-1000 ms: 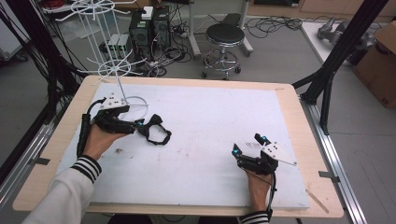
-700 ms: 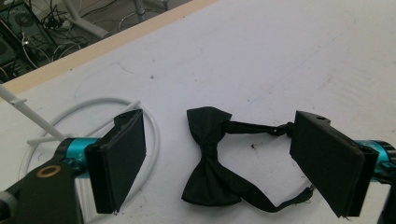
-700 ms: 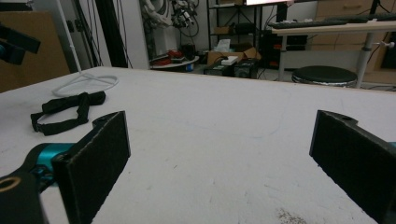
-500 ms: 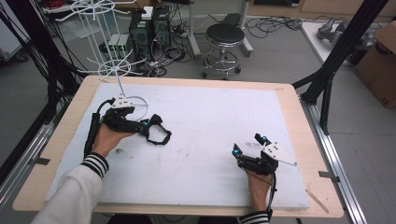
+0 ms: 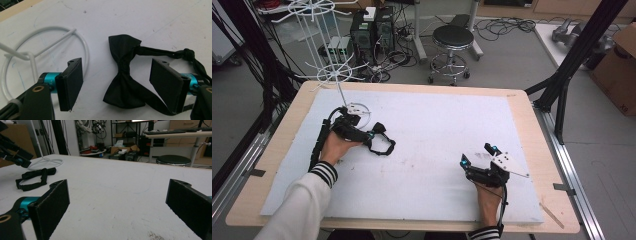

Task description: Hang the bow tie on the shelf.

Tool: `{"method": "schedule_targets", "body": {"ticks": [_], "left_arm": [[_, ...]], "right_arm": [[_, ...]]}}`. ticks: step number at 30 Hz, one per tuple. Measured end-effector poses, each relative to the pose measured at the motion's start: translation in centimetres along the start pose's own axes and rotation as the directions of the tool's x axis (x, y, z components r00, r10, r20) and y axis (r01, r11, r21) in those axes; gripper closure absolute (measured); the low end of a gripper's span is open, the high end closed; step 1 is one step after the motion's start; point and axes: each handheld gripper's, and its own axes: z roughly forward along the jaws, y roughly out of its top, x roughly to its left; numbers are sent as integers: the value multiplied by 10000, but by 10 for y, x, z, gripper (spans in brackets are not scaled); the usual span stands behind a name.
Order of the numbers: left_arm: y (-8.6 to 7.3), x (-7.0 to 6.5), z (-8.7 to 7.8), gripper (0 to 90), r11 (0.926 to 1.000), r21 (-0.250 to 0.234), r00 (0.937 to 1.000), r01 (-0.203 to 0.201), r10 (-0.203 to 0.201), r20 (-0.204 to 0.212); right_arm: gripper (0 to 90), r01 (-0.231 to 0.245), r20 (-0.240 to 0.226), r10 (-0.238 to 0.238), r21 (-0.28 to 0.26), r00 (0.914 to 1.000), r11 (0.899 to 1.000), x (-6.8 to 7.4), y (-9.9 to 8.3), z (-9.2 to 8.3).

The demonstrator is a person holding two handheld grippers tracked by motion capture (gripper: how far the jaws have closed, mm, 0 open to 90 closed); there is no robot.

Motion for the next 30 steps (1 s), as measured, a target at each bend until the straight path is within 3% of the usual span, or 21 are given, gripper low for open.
{"method": "schedule_targets", "body": {"ticks": [8, 11, 30], "left_arm": [[7, 0, 8, 347, 9985, 530, 9999, 159, -162, 40], [6, 1, 13, 357, 9935, 1080, 9994, 352, -355, 0], [2, 4, 27, 589, 9866, 1569, 9966, 438, -542, 624]], "right_arm": [[41, 4, 5, -4, -40, 10000, 10000, -1, 0, 0], [41, -21, -4, 21, -11, 10000, 10000, 0, 0, 0], [41, -22, 100, 21, 30, 9999, 10000, 0, 0, 1]]}}
